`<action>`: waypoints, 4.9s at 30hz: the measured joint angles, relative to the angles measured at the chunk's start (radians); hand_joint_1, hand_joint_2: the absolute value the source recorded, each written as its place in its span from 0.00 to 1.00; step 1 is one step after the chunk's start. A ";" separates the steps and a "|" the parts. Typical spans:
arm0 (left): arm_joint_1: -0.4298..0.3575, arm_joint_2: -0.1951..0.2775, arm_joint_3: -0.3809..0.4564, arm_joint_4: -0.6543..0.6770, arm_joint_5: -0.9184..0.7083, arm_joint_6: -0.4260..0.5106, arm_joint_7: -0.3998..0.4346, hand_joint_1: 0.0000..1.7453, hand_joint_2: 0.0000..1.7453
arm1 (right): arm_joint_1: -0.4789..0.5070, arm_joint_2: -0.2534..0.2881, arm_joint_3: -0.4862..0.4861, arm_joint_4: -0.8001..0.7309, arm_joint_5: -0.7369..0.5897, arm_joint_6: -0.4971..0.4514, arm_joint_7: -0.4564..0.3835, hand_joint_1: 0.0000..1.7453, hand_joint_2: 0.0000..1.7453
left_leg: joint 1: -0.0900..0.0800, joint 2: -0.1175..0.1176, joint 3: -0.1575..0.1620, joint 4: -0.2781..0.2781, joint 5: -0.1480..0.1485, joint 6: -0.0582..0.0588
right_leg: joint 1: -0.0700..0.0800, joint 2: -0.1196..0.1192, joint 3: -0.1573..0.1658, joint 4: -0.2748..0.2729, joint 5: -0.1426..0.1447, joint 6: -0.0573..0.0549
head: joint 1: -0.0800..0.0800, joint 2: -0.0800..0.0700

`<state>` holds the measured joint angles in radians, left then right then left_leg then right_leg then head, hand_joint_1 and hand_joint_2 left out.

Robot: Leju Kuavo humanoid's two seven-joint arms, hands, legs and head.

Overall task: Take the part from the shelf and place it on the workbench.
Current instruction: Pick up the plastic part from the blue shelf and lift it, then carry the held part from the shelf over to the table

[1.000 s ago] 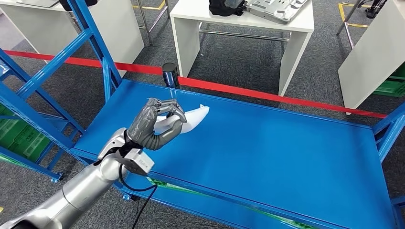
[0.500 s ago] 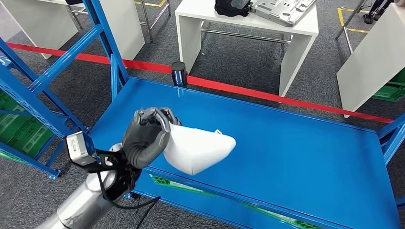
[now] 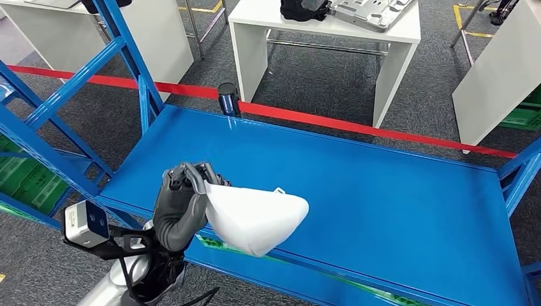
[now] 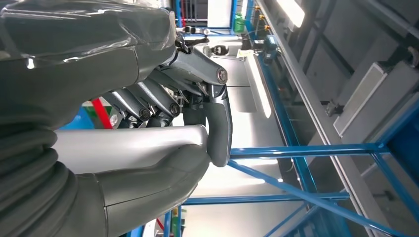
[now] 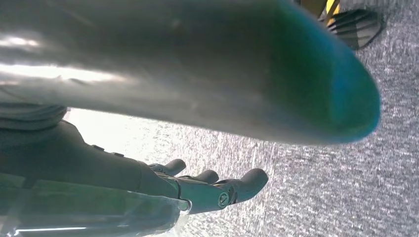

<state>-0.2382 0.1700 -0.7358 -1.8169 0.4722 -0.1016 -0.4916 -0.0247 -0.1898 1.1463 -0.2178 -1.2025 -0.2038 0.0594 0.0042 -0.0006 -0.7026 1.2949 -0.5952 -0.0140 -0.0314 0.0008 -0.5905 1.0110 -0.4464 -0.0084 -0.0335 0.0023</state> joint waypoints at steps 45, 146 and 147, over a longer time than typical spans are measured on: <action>0.018 0.017 -0.040 -0.035 -0.202 0.071 -0.068 1.00 1.00 | -0.026 0.030 0.009 -0.006 -0.018 -0.008 0.031 0.00 0.00 | -0.015 0.009 0.162 -0.345 0.165 0.067 | 0.006 -0.001 -0.109 0.254 -0.125 0.023 | 0.004 0.000; 0.001 0.055 -0.016 0.001 -0.192 0.000 -0.054 1.00 1.00 | -0.079 0.130 0.025 -0.005 0.048 -0.043 -0.124 0.00 0.00 | -0.011 0.010 0.013 -0.293 0.259 0.036 | 0.011 0.001 0.122 -0.010 -0.113 0.026 | -0.001 0.000; 0.002 0.055 -0.016 0.001 -0.194 0.001 -0.054 1.00 1.00 | -0.079 0.130 0.025 -0.005 0.050 -0.043 -0.125 0.00 0.00 | -0.008 0.012 0.012 -0.293 0.267 0.030 | 0.011 0.001 0.117 -0.014 -0.114 0.014 | -0.002 0.000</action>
<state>-0.2364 0.2251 -0.7513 -1.8159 0.2786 -0.1005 -0.5459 -0.1036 -0.0599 1.1709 -0.2224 -1.1529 -0.2468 -0.0656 -0.0039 0.0110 -0.6911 1.0016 -0.3279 0.0157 -0.0199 0.0019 -0.4733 0.9968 -0.5602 0.0061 -0.0355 0.0023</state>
